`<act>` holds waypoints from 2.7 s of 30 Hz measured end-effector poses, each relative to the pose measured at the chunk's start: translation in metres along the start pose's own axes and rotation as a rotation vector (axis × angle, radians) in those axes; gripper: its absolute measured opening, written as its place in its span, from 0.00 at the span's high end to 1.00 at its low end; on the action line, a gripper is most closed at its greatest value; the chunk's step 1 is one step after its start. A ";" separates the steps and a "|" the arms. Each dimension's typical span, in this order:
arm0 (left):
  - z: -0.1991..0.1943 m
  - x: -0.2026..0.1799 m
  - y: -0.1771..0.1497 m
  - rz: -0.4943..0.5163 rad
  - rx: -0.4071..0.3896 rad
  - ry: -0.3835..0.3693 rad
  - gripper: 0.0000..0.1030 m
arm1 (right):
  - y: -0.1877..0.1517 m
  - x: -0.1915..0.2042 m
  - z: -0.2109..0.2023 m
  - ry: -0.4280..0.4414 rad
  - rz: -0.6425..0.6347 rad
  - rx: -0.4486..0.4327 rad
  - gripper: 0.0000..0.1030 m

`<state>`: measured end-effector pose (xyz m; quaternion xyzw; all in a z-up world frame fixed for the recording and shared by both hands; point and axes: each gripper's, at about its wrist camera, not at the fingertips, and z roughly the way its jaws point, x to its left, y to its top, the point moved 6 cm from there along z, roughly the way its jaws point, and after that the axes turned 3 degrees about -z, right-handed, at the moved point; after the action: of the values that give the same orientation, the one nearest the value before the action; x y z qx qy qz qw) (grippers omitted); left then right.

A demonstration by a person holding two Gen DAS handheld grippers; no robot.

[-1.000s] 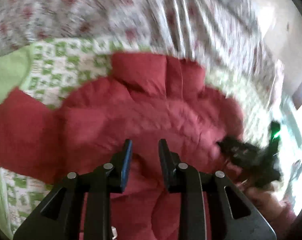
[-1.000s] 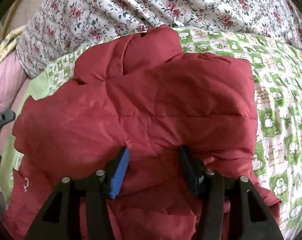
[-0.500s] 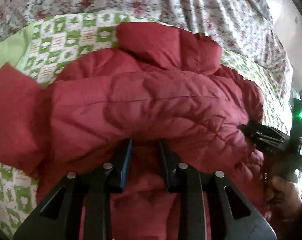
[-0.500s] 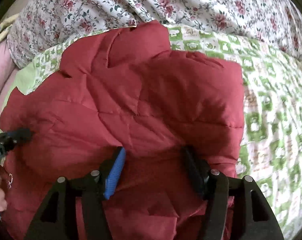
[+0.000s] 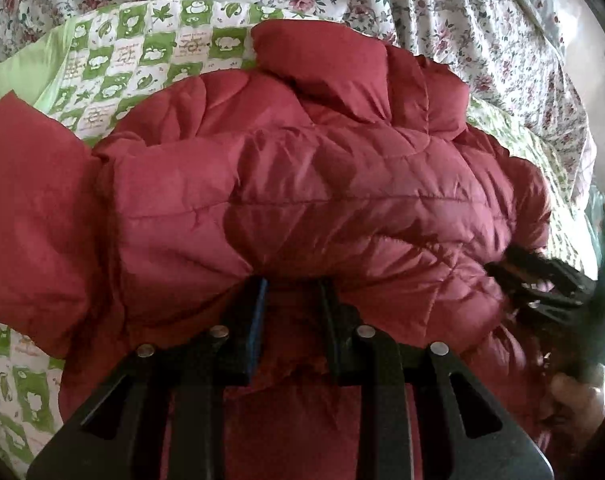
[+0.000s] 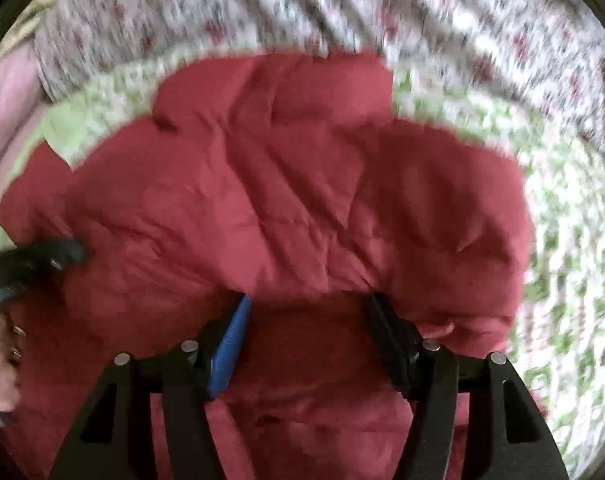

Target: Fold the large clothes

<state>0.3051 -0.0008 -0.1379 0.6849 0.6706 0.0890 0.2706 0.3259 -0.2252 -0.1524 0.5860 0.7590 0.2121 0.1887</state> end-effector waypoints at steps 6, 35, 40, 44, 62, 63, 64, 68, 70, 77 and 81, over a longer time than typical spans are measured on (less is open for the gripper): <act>-0.011 0.002 0.000 -0.050 -0.001 -0.022 0.76 | 0.001 -0.002 0.000 -0.003 0.000 0.002 0.39; -0.119 0.238 -0.029 -0.689 -0.199 -0.071 0.69 | -0.038 0.042 -0.158 0.260 0.042 -0.147 0.38; -0.110 0.292 -0.022 -0.839 -0.235 -0.114 0.65 | -0.048 0.046 -0.174 0.274 0.044 -0.159 0.38; -0.092 0.330 -0.019 -0.944 -0.243 -0.120 0.65 | -0.053 0.053 -0.179 0.287 0.036 -0.159 0.38; -0.096 0.352 0.025 -0.907 -0.361 -0.074 0.92 | -0.053 0.066 -0.172 0.316 0.017 -0.136 0.38; -0.105 0.341 0.028 -0.865 -0.380 -0.072 0.93 | -0.052 0.066 -0.173 0.311 0.012 -0.140 0.38; -0.113 0.331 0.032 -0.831 -0.396 -0.068 0.93 | -0.051 0.065 -0.174 0.308 0.008 -0.142 0.38; -0.149 0.275 0.042 -0.680 -0.455 -0.104 0.94 | -0.047 0.057 -0.169 0.325 0.038 -0.136 0.38; -0.163 0.243 0.046 -0.600 -0.467 -0.110 0.94 | -0.045 0.051 -0.166 0.325 0.059 -0.132 0.38; -0.183 0.129 0.056 -0.357 -0.464 -0.187 0.94 | -0.047 0.035 -0.164 0.347 0.112 -0.128 0.38; -0.173 0.063 0.059 -0.228 -0.417 -0.229 0.94 | -0.047 0.022 -0.165 0.356 0.148 -0.134 0.38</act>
<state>0.2783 0.1064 0.0207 0.5400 0.6756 0.1161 0.4883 0.1947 -0.2310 -0.0405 0.5796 0.7194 0.3755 0.0741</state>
